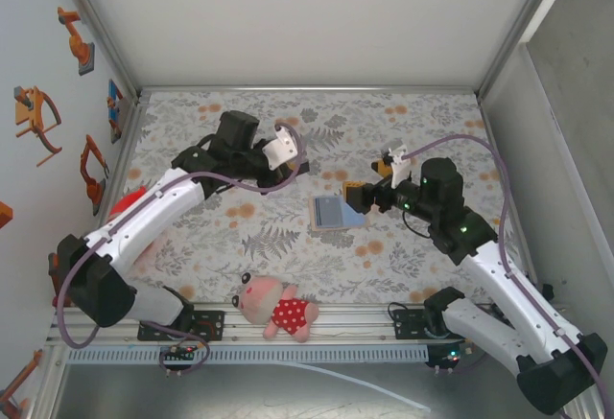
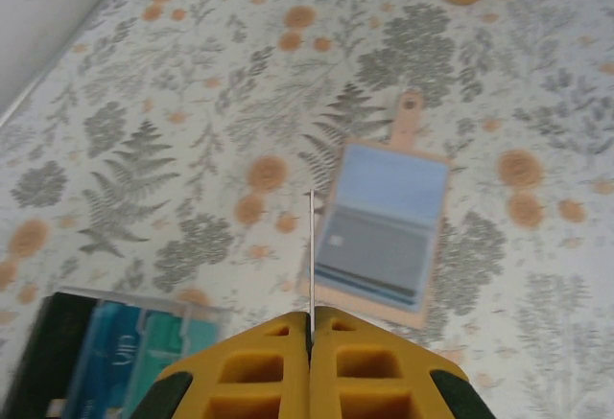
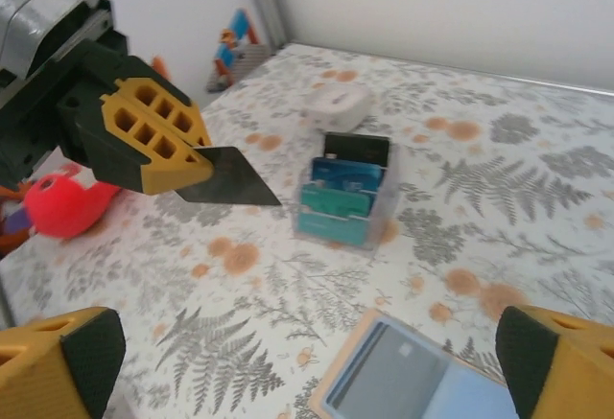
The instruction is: Take the credit cards out of the card holder
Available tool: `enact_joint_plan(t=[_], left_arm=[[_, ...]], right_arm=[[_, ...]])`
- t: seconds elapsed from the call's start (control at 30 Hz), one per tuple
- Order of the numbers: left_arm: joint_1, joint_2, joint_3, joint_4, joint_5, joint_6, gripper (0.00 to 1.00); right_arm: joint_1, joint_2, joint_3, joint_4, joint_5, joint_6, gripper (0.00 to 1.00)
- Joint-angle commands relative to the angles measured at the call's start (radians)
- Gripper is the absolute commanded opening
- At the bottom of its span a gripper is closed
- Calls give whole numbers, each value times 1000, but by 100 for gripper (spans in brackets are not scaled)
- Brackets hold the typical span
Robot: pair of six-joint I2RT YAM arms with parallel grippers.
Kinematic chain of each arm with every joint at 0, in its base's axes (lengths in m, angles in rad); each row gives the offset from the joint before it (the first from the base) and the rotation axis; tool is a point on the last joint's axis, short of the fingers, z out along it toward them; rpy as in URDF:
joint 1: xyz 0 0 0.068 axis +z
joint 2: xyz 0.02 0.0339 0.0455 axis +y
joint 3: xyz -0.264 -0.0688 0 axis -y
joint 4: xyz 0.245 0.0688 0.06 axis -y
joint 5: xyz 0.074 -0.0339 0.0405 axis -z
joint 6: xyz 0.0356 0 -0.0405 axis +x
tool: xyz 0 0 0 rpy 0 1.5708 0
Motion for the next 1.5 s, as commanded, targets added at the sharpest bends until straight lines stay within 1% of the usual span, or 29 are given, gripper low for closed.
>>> enact_joint_plan(t=[0.0, 0.1, 0.23, 0.4, 0.6, 0.83, 1.1, 1.47], left_arm=[[63, 65, 15, 51, 0, 130, 0], [132, 147, 54, 65, 58, 182, 0], [199, 266, 117, 74, 81, 229, 0], [266, 400, 192, 98, 128, 259, 0], [319, 506, 266, 116, 172, 273, 0], [343, 568, 317, 99, 195, 285, 0], [355, 604, 334, 67, 222, 315, 0], [365, 657, 369, 44, 236, 340, 0]], right_arm=[[1, -3, 3, -27, 147, 41, 99], [1, 4, 13, -40, 206, 60, 99], [1, 14, 24, -55, 259, 79, 99], [1, 30, 28, -53, 271, 93, 99], [1, 58, 30, -36, 278, 116, 99], [1, 88, 39, -15, 280, 132, 99], [1, 112, 56, -9, 284, 134, 99], [1, 107, 51, -11, 281, 146, 99]])
